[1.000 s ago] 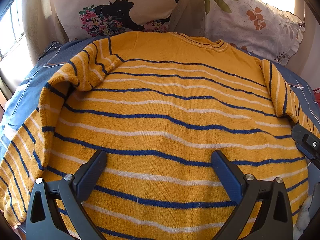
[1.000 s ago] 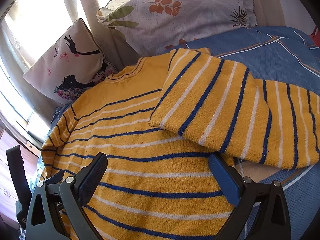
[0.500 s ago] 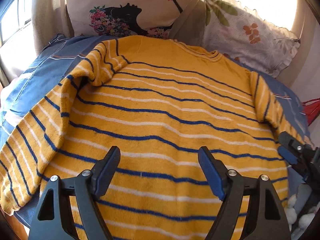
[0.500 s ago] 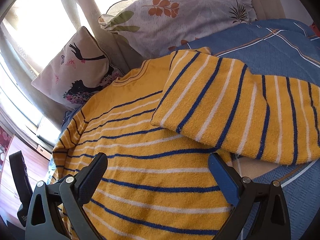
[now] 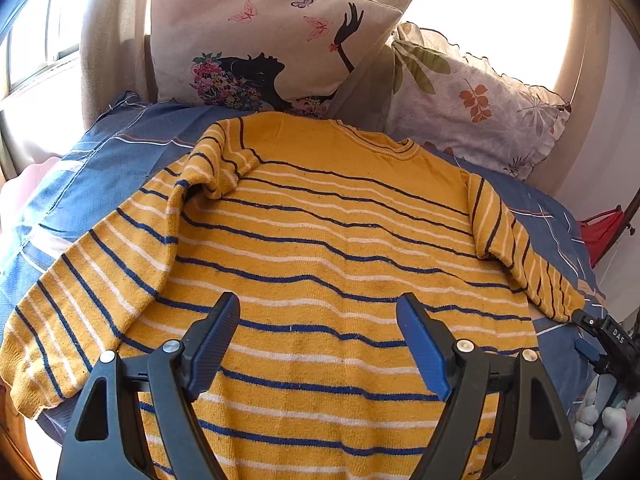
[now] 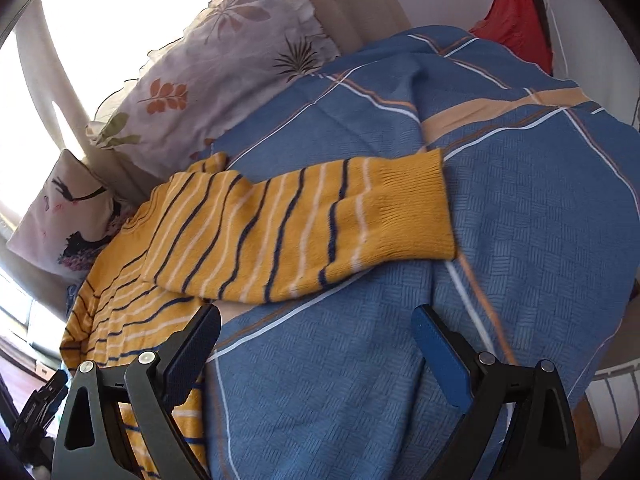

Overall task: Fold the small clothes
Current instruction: 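Grasp the folded sleeve cuff with the right gripper and lift it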

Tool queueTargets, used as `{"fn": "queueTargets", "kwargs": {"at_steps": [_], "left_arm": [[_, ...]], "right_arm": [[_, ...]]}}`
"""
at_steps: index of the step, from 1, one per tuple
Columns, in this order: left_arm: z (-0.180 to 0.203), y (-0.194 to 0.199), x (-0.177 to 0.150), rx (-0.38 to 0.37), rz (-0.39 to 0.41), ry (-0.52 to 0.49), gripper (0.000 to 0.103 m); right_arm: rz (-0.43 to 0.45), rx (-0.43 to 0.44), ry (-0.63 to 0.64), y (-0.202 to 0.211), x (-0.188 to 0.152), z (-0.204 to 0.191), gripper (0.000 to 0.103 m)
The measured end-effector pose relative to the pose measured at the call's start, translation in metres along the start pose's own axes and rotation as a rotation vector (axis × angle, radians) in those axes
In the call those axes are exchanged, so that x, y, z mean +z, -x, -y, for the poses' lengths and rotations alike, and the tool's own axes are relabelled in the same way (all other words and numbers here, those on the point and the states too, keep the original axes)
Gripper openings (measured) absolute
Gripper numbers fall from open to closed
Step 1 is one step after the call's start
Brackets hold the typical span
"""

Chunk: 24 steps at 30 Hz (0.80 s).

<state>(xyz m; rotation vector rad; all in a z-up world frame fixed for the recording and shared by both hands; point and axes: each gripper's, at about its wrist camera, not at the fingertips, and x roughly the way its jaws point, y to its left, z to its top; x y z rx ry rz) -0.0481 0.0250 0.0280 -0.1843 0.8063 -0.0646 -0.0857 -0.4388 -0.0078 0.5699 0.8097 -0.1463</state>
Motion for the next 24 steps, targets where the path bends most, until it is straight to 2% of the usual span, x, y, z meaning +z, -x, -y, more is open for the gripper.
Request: {"fn": "queueTargets", "kwargs": {"at_steps": [4,6,7,8,10,12,14,21,22,24], "left_arm": [[-0.007,0.010,0.000,0.003,0.023,0.010,0.080],[-0.015,0.014,0.002,0.012,0.035,0.034,0.080],[-0.021,0.016,0.003,0.015,0.039,0.051,0.080],[-0.027,0.017,0.005,0.017,0.043,0.068,0.080],[-0.038,0.019,0.008,0.022,0.048,0.101,0.080],[-0.049,0.021,0.011,0.025,0.057,0.130,0.080],[-0.060,0.025,0.015,0.035,0.074,0.150,0.080],[-0.104,0.038,0.023,0.085,0.132,0.227,0.080],[-0.110,0.038,0.023,0.089,0.134,0.239,0.080],[-0.120,0.038,0.022,0.095,0.134,0.259,0.080]], "right_arm": [[0.042,-0.057,0.005,-0.017,0.015,-0.004,0.099],[0.071,-0.060,-0.002,-0.022,0.021,-0.004,0.094],[0.081,-0.050,-0.013,-0.023,0.024,-0.001,0.074],[0.076,-0.031,-0.031,-0.024,0.028,0.003,0.040],[0.044,0.033,-0.091,-0.025,0.037,0.016,0.019],[0.063,0.049,-0.105,-0.015,0.049,0.024,0.013],[0.118,0.021,-0.087,0.004,0.066,0.027,0.011],[0.381,-0.261,-0.069,0.077,0.147,0.039,0.010],[0.395,-0.281,-0.061,0.081,0.156,0.036,0.010],[0.399,-0.262,-0.032,0.083,0.167,0.018,0.010]]}}
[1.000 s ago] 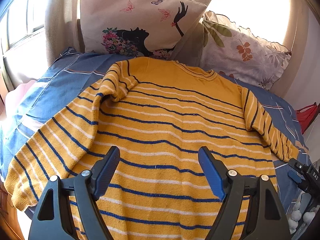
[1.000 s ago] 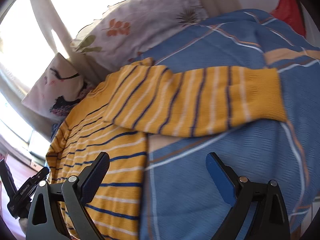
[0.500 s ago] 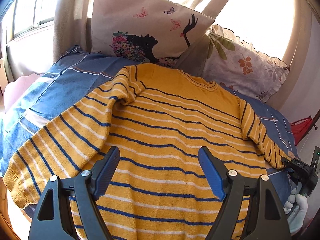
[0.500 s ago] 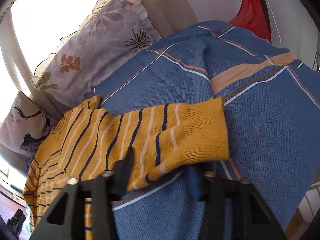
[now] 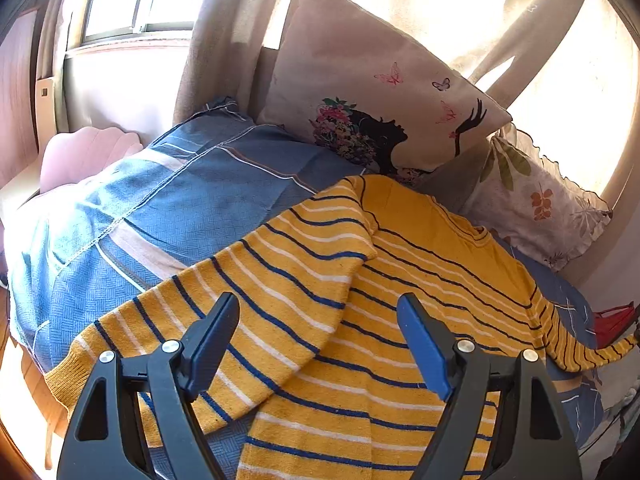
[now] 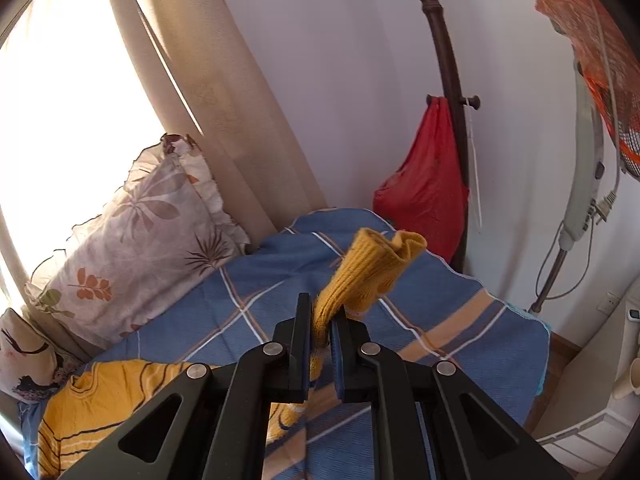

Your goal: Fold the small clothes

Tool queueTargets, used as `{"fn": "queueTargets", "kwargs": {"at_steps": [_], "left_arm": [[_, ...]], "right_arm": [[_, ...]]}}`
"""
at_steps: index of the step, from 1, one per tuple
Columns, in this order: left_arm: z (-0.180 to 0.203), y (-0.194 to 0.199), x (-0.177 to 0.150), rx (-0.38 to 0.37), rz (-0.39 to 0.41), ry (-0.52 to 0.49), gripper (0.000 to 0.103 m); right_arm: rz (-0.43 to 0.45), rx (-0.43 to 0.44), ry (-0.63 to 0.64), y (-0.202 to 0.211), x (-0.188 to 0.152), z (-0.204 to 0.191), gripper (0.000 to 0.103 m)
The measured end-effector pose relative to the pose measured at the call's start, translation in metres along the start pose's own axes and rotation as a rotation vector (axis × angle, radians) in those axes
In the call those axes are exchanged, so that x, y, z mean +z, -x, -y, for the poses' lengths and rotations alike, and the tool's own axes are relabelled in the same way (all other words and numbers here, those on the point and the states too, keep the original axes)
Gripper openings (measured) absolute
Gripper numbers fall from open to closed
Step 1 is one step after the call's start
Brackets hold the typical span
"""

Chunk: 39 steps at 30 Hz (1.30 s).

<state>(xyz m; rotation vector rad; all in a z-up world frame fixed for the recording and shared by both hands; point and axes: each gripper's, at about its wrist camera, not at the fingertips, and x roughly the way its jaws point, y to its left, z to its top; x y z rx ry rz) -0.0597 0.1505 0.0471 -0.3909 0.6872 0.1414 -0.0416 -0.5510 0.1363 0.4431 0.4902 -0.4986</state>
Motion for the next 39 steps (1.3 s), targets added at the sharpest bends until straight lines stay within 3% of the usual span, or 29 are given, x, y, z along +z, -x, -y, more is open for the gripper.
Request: {"fn": "queueTargets", "kwargs": {"at_steps": [3,7,11,14,19,23,24,25,26,28,34,36,37,38,39], "left_arm": [[-0.011,-0.005,-0.001,0.008,-0.013,0.025,0.080],[-0.025,-0.003,-0.003,0.016,-0.019,0.036,0.080],[-0.045,0.005,-0.003,0.048,-0.002,0.055,0.080],[-0.066,0.010,-0.003,0.080,0.000,0.085,0.080],[-0.097,0.016,-0.006,0.122,-0.009,0.138,0.080],[-0.114,0.027,-0.008,0.147,0.009,0.144,0.080],[-0.118,0.029,-0.008,0.155,0.016,0.144,0.080],[-0.122,0.030,-0.008,0.161,0.020,0.147,0.081],[-0.126,0.029,-0.009,0.162,0.019,0.154,0.081],[-0.131,0.025,-0.010,0.146,0.008,0.168,0.081],[-0.121,0.005,-0.015,0.084,-0.046,0.154,0.081],[-0.119,0.006,-0.016,0.082,-0.045,0.146,0.081],[-0.121,0.008,-0.017,0.089,-0.040,0.147,0.081],[-0.124,0.011,-0.016,0.097,-0.033,0.153,0.081],[-0.129,0.013,-0.016,0.107,-0.028,0.164,0.081]], "right_arm": [[-0.020,0.098,0.103,0.002,-0.006,-0.056,0.010],[-0.140,0.333,0.217,-0.011,-0.042,-0.159,0.010],[-0.289,0.556,0.309,-0.020,-0.093,-0.263,0.010],[-0.373,0.668,0.388,-0.024,-0.137,-0.337,0.010],[-0.484,0.729,0.524,-0.033,-0.214,-0.427,0.010],[-0.508,0.695,0.659,-0.035,-0.250,-0.452,0.011],[-0.491,0.670,0.682,-0.035,-0.251,-0.451,0.015],[-0.469,0.643,0.708,-0.034,-0.251,-0.446,0.034],[-0.441,0.614,0.735,-0.033,-0.248,-0.439,0.059],[-0.382,0.561,0.780,-0.031,-0.245,-0.423,0.077],[-0.410,0.485,0.845,-0.055,-0.257,-0.397,0.077],[-0.390,0.439,0.851,-0.064,-0.260,-0.396,0.049],[-0.407,0.450,0.824,-0.070,-0.258,-0.395,0.024],[-0.425,0.463,0.778,-0.074,-0.252,-0.392,0.012],[-0.430,0.461,0.744,-0.076,-0.246,-0.391,0.011]]}}
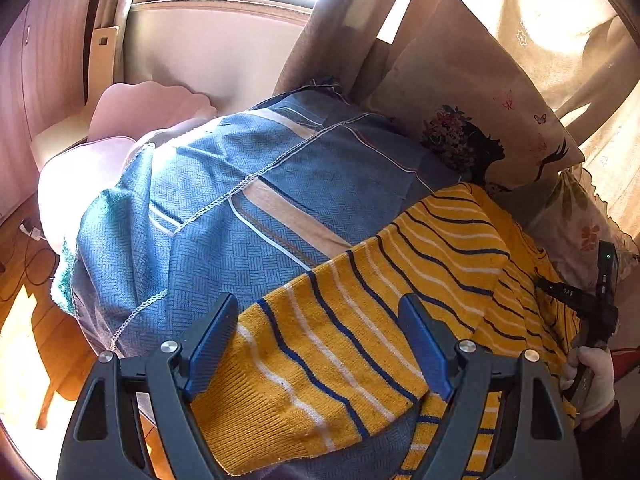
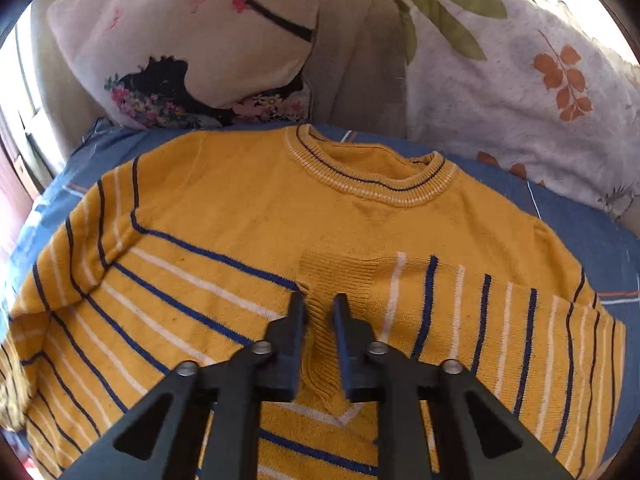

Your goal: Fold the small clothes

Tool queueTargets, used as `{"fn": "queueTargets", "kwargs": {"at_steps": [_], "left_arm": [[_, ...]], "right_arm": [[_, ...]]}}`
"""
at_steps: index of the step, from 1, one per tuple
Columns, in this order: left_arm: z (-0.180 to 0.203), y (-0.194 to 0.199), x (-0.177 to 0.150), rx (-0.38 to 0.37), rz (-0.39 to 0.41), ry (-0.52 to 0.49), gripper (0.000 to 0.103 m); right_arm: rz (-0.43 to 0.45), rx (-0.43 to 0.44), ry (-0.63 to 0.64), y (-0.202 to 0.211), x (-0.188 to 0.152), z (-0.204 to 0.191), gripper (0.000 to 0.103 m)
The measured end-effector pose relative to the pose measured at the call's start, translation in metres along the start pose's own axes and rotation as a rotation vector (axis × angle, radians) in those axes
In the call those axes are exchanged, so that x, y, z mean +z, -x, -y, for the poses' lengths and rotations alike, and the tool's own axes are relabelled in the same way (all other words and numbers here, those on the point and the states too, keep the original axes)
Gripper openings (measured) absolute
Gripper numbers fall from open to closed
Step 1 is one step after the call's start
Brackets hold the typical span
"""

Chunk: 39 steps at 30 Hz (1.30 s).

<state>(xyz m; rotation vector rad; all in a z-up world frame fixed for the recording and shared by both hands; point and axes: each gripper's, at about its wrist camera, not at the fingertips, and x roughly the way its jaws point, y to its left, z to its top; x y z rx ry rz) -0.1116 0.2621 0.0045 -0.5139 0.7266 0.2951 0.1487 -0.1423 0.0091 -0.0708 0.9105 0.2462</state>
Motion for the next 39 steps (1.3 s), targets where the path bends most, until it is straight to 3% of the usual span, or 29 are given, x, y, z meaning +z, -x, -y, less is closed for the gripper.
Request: {"fn": "queueTargets", "kwargs": {"at_steps": [6,11,15,18,20,23,24,26,27,29,32,35,39], "left_arm": [[-0.019,-0.001,0.003,0.033,0.000,0.048,0.081],[-0.015,-0.001,0.000,0.025,-0.013,0.039,0.081],[-0.017,0.008,0.001,0.039,0.005,0.038,0.081],[-0.029,0.016,0.005,0.066,0.026,0.061,0.081],[-0.042,0.022,0.009,0.097,0.049,0.083,0.081],[-0.066,0.033,0.018,0.157,0.096,0.137,0.081],[-0.075,0.037,0.020,0.176,0.114,0.161,0.081],[-0.091,0.045,0.024,0.210,0.146,0.206,0.081],[-0.096,0.050,0.025,0.222,0.157,0.223,0.081],[-0.105,0.057,0.025,0.235,0.171,0.244,0.081],[-0.110,0.065,0.024,0.249,0.181,0.250,0.081],[-0.113,0.067,0.022,0.255,0.179,0.250,0.081],[-0.108,0.062,0.020,0.246,0.161,0.240,0.081]], "right_arm": [[0.059,0.117,-0.083,0.025,0.024,-0.004,0.011],[0.071,0.224,-0.085,0.019,0.051,-0.046,0.011],[0.021,0.275,-0.041,-0.011,0.057,-0.092,0.011],[-0.013,0.269,0.040,-0.028,0.051,-0.116,0.015],[0.005,0.254,0.092,-0.021,0.043,-0.129,0.028],[0.073,0.283,0.221,0.018,0.021,-0.159,0.046],[0.086,0.319,0.277,0.033,0.011,-0.173,0.050],[0.083,0.418,0.385,0.060,-0.012,-0.205,0.069],[0.072,0.477,0.437,0.071,-0.026,-0.223,0.072],[0.035,0.595,0.558,0.088,-0.056,-0.259,0.075],[0.006,0.670,0.774,0.102,-0.107,-0.313,0.077],[0.007,0.654,0.945,0.103,-0.153,-0.349,0.077],[0.042,0.591,1.008,0.095,-0.180,-0.370,0.077]]}}
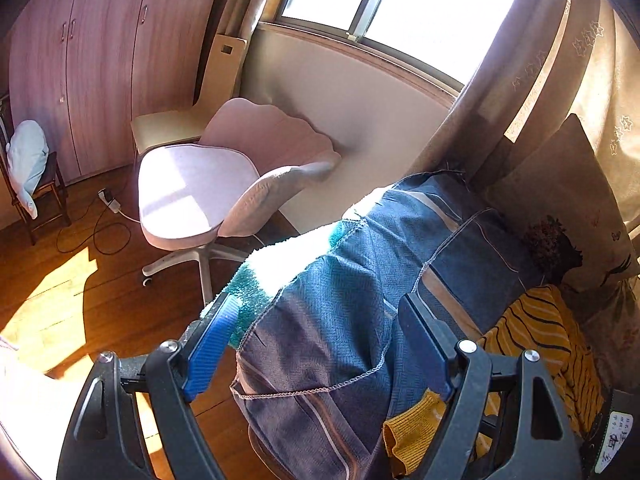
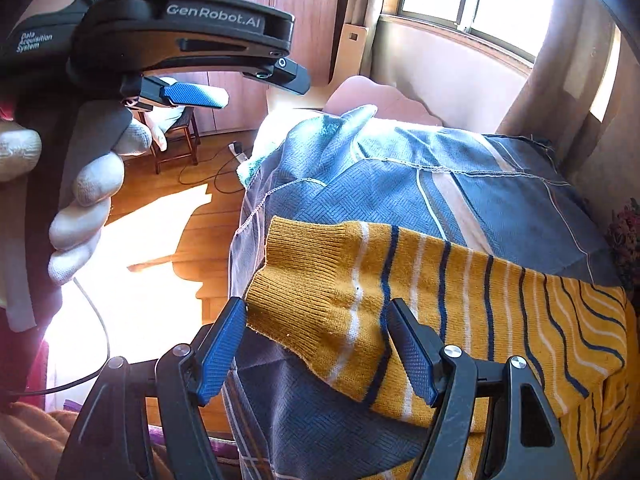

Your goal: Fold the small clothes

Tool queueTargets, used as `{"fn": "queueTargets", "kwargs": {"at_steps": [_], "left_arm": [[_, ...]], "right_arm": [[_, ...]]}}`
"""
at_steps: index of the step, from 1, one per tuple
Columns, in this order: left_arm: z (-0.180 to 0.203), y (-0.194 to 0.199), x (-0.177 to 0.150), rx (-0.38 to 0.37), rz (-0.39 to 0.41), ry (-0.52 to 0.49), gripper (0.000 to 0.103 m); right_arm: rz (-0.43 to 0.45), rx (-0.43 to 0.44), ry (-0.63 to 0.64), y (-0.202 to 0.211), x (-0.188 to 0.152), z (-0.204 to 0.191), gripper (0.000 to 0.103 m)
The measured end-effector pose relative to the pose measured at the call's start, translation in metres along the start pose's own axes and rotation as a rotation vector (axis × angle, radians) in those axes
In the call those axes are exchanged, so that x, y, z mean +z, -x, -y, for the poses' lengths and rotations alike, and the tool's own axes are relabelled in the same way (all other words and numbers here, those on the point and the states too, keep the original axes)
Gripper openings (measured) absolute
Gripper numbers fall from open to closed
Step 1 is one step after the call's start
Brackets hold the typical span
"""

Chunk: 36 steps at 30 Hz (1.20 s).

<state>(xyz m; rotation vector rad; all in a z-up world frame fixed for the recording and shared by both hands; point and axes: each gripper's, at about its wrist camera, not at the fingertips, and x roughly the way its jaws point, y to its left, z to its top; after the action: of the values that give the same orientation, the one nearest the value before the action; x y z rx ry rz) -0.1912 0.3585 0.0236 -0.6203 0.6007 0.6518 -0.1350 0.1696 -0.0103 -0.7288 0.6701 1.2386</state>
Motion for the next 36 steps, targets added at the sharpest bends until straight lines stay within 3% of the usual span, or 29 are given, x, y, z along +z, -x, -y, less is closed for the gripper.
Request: {"fn": "queueTargets", "kwargs": {"at_steps": [1,3,5,8,11,14,17,21,24,28,30,32,34,36], "left_arm": [[0.003,-0.001,-0.001,-0.007,-0.004,-0.006,0.081],[0.010,-0.001,-0.003,-0.020,-0.008,-0.022,0.081],[0.018,0.001,-0.005,-0.032,-0.011,-0.040,0.081],[0.030,0.005,-0.006,-0.049,-0.009,-0.061,0.081],[0.045,0.012,-0.007,-0.065,-0.001,-0.091,0.082],[0.063,0.017,-0.010,-0.086,0.005,-0.131,0.082],[0.080,0.015,-0.015,-0.109,-0.011,-0.168,0.082],[0.106,0.007,-0.026,-0.143,-0.050,-0.208,0.082],[0.130,0.000,-0.036,-0.172,-0.084,-0.249,0.082],[0.168,-0.010,-0.055,-0.208,-0.139,-0.344,0.082],[0.187,-0.015,-0.070,-0.212,-0.153,-0.407,0.082],[0.203,-0.023,-0.083,-0.203,-0.168,-0.457,0.082],[0.212,-0.035,-0.094,-0.193,-0.206,-0.472,0.082],[0.214,-0.047,-0.102,-0.208,-0.258,-0.457,0.082]], "right_arm": [[0.001,-0.020,0.004,-0.003,0.000,-0.001,0.076],[-0.021,-0.019,-0.031,-0.008,-0.003,0.004,0.041],[-0.017,-0.001,-0.096,-0.005,0.001,0.016,0.020],[0.064,-0.016,-0.212,0.024,0.010,0.048,0.013],[0.203,-0.073,-0.388,0.079,0.010,0.107,0.013],[0.347,-0.180,-0.605,0.147,-0.018,0.182,0.013],[0.431,-0.319,-0.839,0.208,-0.079,0.251,0.013],[0.430,-0.498,-1.135,0.263,-0.193,0.308,0.013],[0.347,-0.618,-1.290,0.276,-0.274,0.327,0.014],[0.160,-0.617,-1.421,0.258,-0.345,0.326,0.021],[0.190,-0.599,-1.448,0.264,-0.366,0.315,0.034],[0.239,-0.608,-1.462,0.277,-0.376,0.307,0.058],[0.273,-0.628,-1.467,0.291,-0.385,0.296,0.066],[0.299,-0.618,-1.480,0.303,-0.396,0.287,0.067]]}}
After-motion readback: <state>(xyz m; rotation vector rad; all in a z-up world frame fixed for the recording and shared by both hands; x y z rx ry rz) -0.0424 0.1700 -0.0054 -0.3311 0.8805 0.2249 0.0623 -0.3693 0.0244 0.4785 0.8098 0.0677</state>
